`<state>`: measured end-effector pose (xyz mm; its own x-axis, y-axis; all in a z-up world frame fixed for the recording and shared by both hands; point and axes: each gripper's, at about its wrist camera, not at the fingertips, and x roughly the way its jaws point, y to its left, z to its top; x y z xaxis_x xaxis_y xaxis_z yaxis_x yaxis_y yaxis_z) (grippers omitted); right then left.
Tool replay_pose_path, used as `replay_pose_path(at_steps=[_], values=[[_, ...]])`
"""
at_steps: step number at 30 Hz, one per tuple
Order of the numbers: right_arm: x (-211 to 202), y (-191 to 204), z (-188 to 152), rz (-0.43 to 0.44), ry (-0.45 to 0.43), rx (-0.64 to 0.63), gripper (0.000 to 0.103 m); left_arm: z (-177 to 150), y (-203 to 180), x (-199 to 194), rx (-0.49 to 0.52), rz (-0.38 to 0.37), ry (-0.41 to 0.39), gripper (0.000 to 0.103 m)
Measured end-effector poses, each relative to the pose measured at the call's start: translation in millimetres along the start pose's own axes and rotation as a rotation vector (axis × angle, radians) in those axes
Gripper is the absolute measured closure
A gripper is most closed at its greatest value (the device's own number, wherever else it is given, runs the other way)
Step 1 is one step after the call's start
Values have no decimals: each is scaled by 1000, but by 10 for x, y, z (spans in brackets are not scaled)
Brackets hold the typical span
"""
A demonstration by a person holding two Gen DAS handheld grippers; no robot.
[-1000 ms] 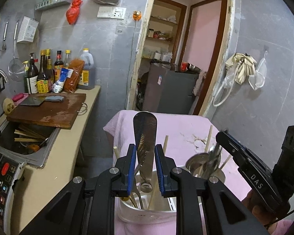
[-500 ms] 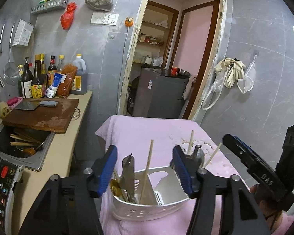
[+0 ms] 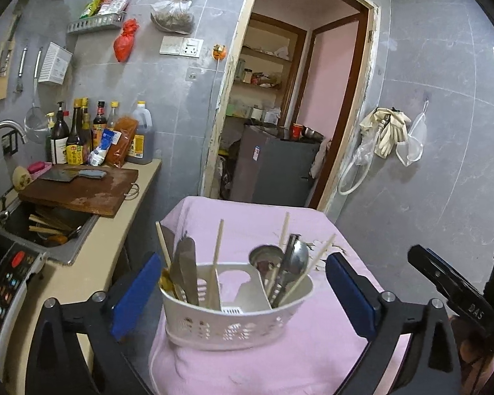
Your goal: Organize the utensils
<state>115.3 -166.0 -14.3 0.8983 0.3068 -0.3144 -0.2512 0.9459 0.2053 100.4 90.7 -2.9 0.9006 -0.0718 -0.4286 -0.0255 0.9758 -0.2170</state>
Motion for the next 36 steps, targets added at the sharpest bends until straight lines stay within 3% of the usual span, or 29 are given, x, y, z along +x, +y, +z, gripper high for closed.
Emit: replay_pose_path(at_steps=[9, 19, 36], values=[[-491, -142, -130, -64, 11, -68, 2, -310, -219, -323, 14, 53, 11, 1], [-727, -273, -284, -101, 37, -49, 2, -617, -347, -542, 26, 88, 48, 1], [-745, -275, -308, -84, 41, -50, 2, -620, -429, -579, 25, 99, 33, 1]])
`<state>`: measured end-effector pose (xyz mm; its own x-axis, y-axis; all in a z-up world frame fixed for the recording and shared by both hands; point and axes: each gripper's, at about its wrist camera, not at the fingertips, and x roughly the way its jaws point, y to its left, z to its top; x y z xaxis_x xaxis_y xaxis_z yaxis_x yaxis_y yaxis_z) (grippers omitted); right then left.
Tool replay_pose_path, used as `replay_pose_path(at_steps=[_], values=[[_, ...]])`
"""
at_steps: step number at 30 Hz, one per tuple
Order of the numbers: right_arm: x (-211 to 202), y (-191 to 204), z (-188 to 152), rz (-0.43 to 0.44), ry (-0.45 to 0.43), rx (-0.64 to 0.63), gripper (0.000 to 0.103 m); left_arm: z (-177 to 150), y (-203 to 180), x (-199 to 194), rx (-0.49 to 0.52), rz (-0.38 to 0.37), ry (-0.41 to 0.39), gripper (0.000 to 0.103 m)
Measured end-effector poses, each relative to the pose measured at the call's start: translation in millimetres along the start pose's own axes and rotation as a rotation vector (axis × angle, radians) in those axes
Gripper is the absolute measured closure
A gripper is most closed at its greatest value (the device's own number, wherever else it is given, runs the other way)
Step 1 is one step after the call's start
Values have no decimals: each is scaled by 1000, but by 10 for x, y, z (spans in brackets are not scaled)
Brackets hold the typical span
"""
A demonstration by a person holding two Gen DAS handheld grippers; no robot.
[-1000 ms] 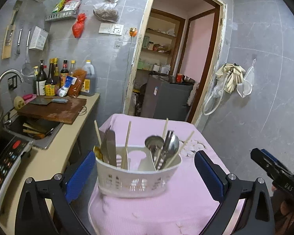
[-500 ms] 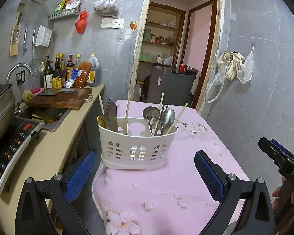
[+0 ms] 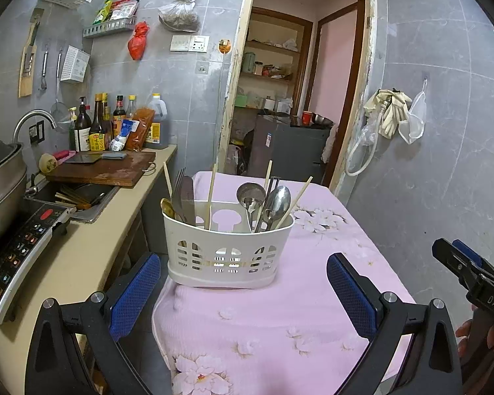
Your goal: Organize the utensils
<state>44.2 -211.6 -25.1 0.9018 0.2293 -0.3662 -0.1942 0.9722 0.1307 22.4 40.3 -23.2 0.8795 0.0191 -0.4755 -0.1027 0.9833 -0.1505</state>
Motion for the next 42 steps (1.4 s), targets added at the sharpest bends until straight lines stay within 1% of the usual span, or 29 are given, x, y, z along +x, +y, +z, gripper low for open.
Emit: replay_pose_path(at_steps=[42], values=[[5, 26, -13, 0, 7, 5, 2, 12, -13, 21, 0, -1, 5, 1]])
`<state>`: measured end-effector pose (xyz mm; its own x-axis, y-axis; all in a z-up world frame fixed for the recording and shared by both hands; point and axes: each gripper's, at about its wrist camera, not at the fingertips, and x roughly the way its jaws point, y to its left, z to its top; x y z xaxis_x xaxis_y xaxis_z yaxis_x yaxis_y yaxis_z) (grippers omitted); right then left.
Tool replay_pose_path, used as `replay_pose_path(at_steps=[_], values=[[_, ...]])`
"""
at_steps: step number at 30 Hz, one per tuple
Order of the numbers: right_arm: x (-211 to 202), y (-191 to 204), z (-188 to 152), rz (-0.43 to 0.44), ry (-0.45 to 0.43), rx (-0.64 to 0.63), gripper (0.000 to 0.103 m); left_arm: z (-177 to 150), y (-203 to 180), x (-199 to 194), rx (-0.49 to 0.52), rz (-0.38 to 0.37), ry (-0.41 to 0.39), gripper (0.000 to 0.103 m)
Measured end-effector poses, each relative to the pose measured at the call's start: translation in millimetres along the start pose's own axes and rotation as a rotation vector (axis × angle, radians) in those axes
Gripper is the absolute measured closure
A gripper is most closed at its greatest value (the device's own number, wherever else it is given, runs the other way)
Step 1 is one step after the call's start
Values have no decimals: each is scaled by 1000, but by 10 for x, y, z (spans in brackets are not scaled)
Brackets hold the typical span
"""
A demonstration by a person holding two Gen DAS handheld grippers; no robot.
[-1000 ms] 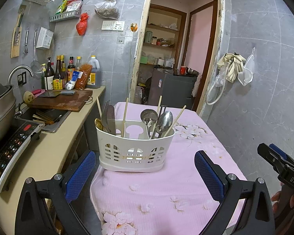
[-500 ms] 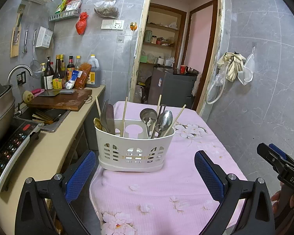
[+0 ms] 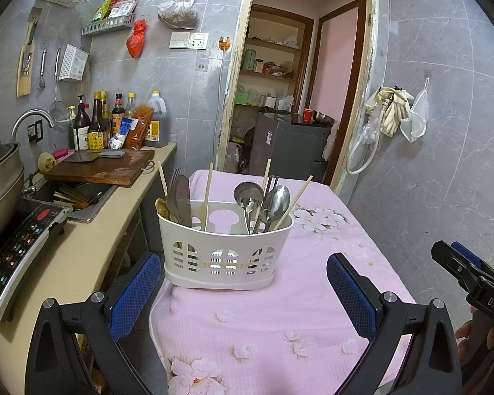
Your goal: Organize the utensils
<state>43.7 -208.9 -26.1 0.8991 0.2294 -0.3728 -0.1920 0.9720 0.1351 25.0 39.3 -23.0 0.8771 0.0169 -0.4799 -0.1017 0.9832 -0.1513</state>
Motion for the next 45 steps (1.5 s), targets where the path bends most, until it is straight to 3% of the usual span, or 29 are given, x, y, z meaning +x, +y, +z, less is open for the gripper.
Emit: replay_pose_path(at_steps=[45], values=[[-29, 24, -53, 8, 12, 12, 2, 29, -7, 14, 2, 0, 5, 1]])
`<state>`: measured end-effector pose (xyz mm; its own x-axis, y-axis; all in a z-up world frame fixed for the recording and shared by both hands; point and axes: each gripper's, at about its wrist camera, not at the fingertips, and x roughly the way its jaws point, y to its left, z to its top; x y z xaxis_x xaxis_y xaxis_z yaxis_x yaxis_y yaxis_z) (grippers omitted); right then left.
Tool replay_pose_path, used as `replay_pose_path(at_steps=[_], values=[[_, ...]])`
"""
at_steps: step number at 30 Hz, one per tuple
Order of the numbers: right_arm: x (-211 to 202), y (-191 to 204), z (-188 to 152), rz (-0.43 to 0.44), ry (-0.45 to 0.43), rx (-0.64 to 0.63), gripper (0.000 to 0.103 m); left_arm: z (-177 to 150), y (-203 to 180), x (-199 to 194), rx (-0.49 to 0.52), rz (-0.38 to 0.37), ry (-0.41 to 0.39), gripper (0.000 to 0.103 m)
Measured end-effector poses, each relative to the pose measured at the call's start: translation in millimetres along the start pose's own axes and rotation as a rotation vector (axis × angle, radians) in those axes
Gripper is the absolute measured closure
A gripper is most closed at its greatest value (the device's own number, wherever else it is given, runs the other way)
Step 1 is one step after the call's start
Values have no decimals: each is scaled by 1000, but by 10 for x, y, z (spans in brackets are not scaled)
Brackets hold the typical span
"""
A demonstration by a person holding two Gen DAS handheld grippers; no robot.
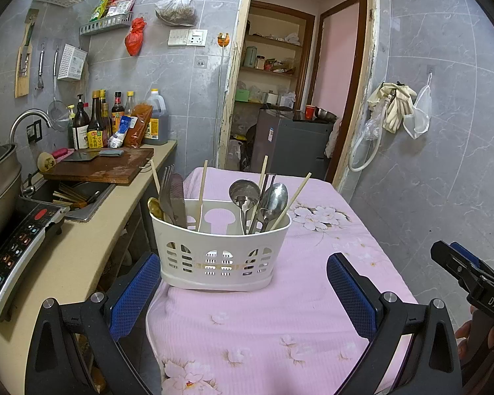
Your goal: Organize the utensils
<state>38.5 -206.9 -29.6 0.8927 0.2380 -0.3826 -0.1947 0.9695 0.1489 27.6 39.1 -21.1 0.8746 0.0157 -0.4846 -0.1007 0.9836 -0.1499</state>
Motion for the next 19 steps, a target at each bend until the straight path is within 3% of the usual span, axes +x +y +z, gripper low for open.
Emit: replay_pose_path(at_steps=[19], values=[[12, 55, -109, 0, 12, 2, 2, -6, 19, 23, -19, 30, 6, 1]])
